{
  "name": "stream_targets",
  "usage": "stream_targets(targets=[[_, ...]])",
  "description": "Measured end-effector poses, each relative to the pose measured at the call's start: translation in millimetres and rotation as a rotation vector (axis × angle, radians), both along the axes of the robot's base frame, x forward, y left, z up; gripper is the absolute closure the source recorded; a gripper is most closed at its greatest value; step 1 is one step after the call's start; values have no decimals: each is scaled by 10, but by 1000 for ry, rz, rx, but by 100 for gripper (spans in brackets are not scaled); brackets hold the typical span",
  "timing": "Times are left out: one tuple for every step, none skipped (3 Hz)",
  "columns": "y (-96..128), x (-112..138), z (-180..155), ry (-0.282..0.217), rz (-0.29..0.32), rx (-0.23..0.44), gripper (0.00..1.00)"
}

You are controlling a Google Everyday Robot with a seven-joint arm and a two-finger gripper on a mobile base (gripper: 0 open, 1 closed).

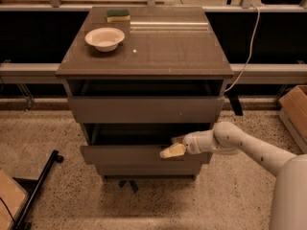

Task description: Open middle drawer

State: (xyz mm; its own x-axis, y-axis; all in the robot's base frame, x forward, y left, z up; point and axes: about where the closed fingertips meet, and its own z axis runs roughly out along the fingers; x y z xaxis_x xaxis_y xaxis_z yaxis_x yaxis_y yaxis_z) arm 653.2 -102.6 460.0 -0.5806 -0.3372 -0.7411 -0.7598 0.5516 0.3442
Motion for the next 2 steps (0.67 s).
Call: stream_targets(targets=[[0, -2, 12, 1, 0, 0, 0], [-46, -164, -140, 56, -9, -37, 0]])
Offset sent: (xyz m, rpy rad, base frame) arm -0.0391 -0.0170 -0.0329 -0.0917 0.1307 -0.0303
